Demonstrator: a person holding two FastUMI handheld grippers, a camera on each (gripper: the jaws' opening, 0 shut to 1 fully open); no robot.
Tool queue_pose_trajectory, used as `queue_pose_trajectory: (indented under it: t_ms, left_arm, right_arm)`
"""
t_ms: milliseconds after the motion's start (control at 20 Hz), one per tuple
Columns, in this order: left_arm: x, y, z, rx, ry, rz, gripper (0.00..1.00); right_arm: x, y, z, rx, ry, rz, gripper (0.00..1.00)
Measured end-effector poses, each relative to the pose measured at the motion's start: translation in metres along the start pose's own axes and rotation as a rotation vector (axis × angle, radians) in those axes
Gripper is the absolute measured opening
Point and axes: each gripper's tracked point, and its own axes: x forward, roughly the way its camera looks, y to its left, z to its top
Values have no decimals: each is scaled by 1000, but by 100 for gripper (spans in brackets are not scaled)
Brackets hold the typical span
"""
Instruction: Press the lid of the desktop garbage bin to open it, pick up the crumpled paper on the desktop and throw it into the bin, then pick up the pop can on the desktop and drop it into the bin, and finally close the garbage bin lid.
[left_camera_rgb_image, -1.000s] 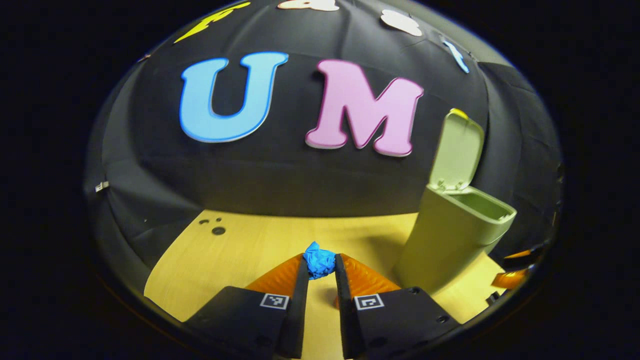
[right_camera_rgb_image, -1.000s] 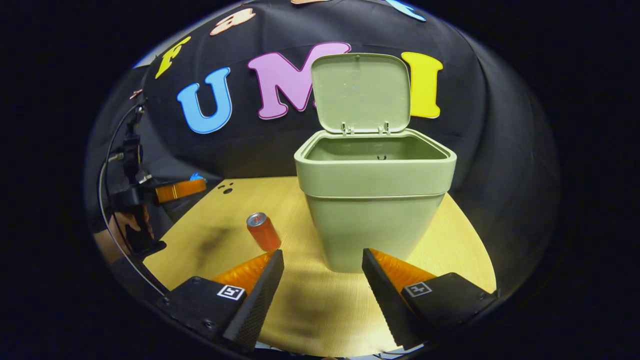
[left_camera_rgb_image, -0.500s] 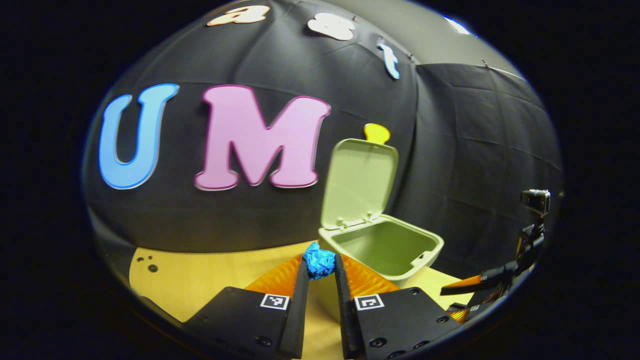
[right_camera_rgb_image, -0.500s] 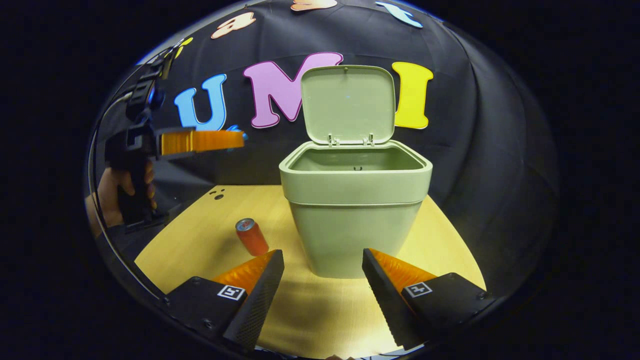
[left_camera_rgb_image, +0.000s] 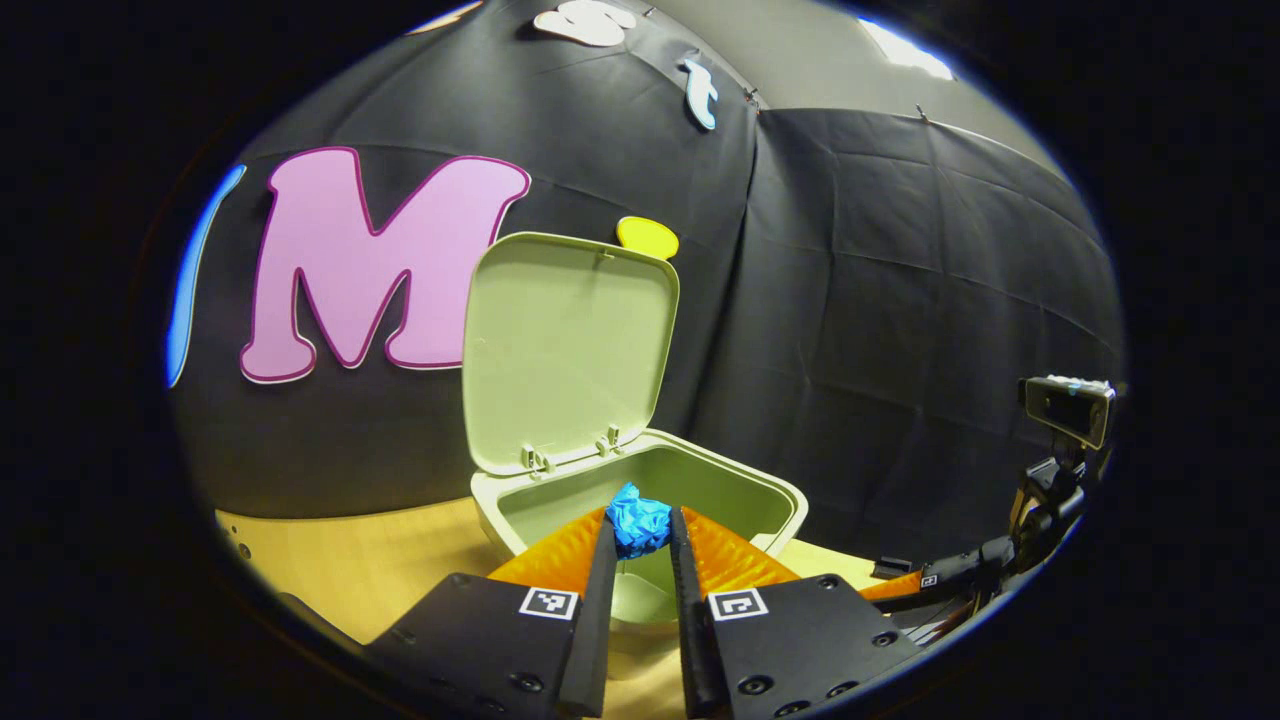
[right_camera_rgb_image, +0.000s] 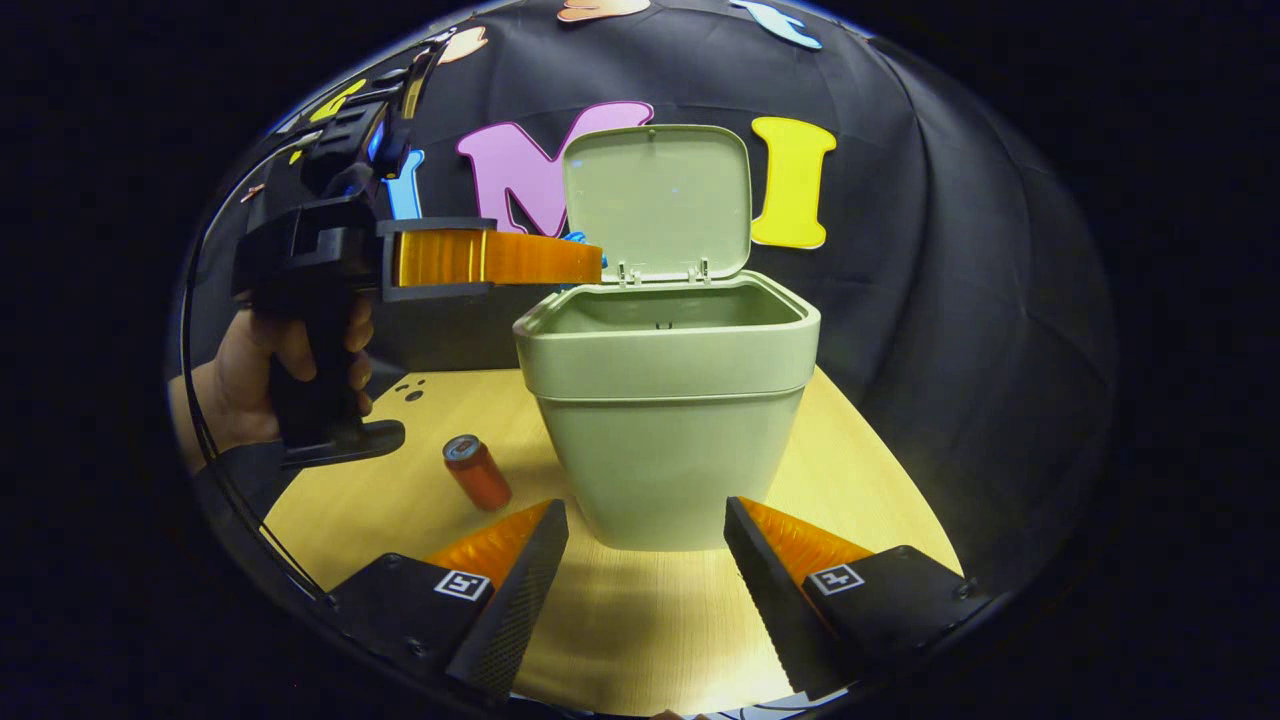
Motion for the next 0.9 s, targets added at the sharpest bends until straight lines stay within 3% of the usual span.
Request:
queue_pose_trajectory:
  t_ms: [200,250,400,650,900]
  left_arm:
    - [17,8,-9,49,20,23,46]
    - [17,9,-11,42,19,28,59]
    - [5,41,-3,31,-24,150,98]
    - [-47,78,8,28,-90,277,98]
    - [-130,124,-22,-4,-72,458,98]
  right_arm:
    - [8,-4,-5,9,22,-15,99]
    - [8,-4,-7,5,31,-18,99]
    - [14,-2,-6,3,34,-18,99]
    - [18,13,-6,-16,35,11,99]
    - [12,21,-15,-53,54,31,99]
